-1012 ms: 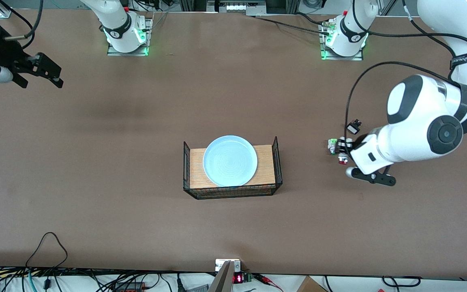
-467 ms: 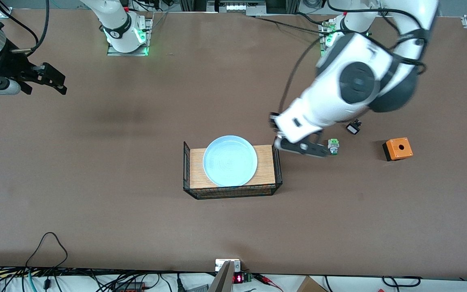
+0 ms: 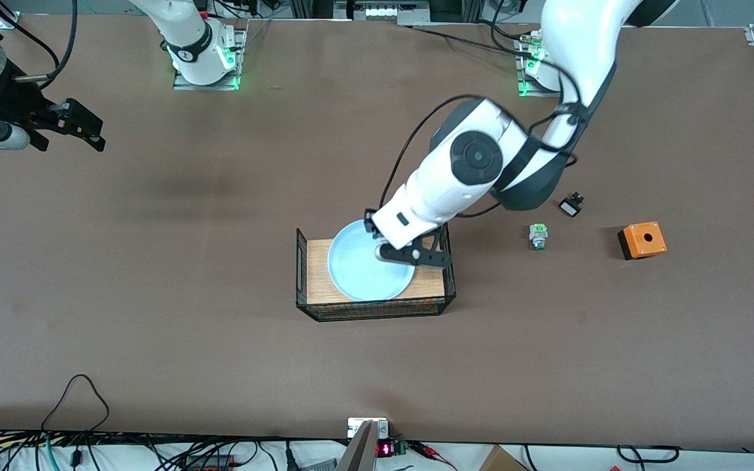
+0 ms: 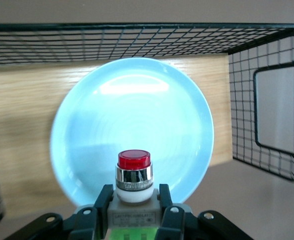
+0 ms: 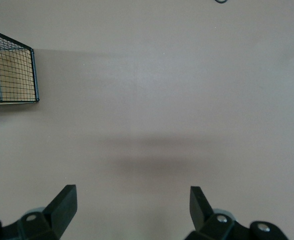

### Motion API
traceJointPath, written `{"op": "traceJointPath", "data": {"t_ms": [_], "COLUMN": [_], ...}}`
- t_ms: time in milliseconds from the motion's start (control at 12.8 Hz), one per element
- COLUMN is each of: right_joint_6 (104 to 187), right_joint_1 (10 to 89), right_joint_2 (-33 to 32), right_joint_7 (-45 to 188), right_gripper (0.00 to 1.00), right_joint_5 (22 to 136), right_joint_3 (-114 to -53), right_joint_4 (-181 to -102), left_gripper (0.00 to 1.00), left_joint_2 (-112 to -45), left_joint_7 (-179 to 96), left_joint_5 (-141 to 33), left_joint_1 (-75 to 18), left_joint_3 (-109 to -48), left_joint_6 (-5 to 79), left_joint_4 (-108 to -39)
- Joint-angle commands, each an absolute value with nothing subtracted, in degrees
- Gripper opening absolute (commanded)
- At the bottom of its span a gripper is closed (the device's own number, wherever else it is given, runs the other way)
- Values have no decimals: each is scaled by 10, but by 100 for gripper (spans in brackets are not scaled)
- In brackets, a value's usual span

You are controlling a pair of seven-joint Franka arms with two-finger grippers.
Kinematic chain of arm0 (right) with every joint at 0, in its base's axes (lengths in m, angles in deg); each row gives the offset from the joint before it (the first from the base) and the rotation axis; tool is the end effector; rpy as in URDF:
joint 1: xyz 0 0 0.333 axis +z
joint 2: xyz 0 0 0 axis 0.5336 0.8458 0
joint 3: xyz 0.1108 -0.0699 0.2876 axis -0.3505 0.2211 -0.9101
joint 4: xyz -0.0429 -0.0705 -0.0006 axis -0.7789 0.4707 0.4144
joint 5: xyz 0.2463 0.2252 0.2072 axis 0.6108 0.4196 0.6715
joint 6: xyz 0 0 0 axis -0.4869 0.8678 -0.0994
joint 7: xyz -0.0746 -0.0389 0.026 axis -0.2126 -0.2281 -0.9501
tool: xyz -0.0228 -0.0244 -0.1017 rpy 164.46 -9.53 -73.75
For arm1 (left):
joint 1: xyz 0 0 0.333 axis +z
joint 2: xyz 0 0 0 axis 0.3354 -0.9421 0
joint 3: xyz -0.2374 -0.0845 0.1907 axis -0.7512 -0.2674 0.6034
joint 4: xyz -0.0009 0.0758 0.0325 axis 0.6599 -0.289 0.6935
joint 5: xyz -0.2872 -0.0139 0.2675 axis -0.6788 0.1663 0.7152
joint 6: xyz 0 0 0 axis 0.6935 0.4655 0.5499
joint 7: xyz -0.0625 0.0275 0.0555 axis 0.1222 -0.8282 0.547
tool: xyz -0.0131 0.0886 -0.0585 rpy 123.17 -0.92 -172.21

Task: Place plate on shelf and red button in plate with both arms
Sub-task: 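Carry the red button with the left gripper onto the plate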

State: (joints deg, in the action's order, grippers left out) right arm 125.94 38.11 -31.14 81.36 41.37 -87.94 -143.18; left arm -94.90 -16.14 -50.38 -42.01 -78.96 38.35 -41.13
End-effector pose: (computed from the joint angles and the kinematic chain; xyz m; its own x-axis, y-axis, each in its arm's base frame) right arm 0.5239 0.0429 0.6108 0.9994 -0.0001 0.0359 -0.0001 -1.0000 0.0008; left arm 0.6205 -0.4477 0.3915 0.9996 -0.0279 -0.0108 -0.0226 -0.9398 0.3409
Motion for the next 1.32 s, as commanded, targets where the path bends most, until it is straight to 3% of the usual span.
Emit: {"op": "traceJointPath", "data": {"t_ms": [0,311,389,467,778,1246], "right_joint_6": [1250,1251,1250,1251,1251,1253], "right_joint_1": [375,376,376,376,376,375], "right_joint_2": [-314,-313,-313,-311,-308,-305], "right_joint_7": [806,809,808,813,816,817], "right_gripper": [100,100,100,100,100,100], "right_joint_5": [407,407,408,408,409,410], "right_joint_3": [-881,-881,-881,-881,-882,-882], "right_joint_4": [-1426,-1426,-1426,-1426,-1421,-1421], "left_gripper": [19,27,54,100,100,100], "left_joint_2": [-995,-1002,-1001,-1001,-977,-854], "left_joint_7": [-156,-164,-164,-165,-161,-163], "left_joint_5": [-490,-487,-486,-486,-485,-486], "left_joint_1": [-464,-479,-480,-479,-468,-426], "left_joint_3": [-750,-718,-718,-718,-719,-721], "left_joint_6": [423,437,437,436,423,186], "left_joint_4": [-376,-380,-381,-382,-382,-378]}}
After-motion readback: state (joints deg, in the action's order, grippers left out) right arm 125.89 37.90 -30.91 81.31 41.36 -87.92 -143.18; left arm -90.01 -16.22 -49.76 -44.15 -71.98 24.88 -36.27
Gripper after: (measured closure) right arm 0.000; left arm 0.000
